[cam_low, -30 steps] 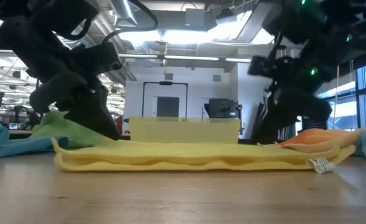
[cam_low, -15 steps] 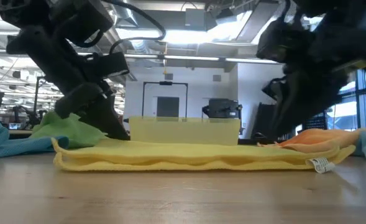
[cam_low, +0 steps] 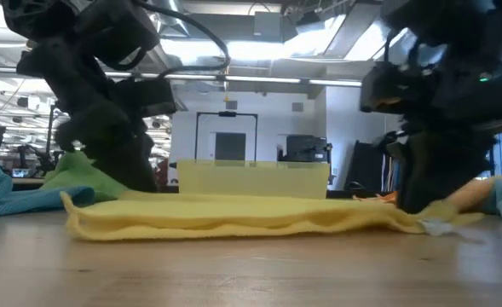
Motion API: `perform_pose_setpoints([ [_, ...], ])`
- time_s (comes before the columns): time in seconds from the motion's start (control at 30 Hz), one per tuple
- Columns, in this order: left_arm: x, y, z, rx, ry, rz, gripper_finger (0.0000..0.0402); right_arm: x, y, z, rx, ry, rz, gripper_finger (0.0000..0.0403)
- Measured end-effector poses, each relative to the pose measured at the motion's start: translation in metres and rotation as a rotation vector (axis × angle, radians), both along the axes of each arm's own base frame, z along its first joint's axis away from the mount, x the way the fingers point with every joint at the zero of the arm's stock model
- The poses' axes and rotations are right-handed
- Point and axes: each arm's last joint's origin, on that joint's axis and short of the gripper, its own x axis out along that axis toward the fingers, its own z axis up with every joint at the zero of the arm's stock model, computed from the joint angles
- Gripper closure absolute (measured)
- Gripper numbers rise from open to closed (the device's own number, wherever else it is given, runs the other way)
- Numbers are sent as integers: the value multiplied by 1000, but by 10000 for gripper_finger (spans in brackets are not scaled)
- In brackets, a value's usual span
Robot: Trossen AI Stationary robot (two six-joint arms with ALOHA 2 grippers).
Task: Fold microfiber towels
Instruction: Fold the yellow towel
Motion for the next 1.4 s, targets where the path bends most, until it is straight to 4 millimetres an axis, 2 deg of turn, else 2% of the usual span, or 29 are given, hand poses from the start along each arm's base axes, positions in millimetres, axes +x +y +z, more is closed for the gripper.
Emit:
perform_pose_setpoints([
  [0.13, -3, -13, 0, -89, 14, -49, 393, 4, -12, -2, -56, -7, -20, 357],
  [0.23, -6, -23, 0, -111, 20, -86, 393, 7, -22, -1, -167, -21, -28, 357],
  [0.5, -12, -37, 0, -96, 25, -158, 393, 9, -46, -2, -464, 45, 158, 357],
  [0.7, -12, -38, -1, -72, 22, -156, 400, 2, -51, 6, -447, 125, 135, 357],
  [0.87, -13, -35, 1, -37, 24, -165, 399, 4, -37, 24, -385, 132, 123, 357],
  [1.1, -13, -30, 19, 121, -75, -134, 398, 20, -10, 44, -296, -26, 164, 357],
  [1.23, -13, -27, 31, 199, -154, -94, 400, 30, 4, 48, -183, -155, 212, 357],
  [1.4, -3, -26, 27, 203, -196, -112, 400, 31, 9, 38, -128, -168, 233, 357],
])
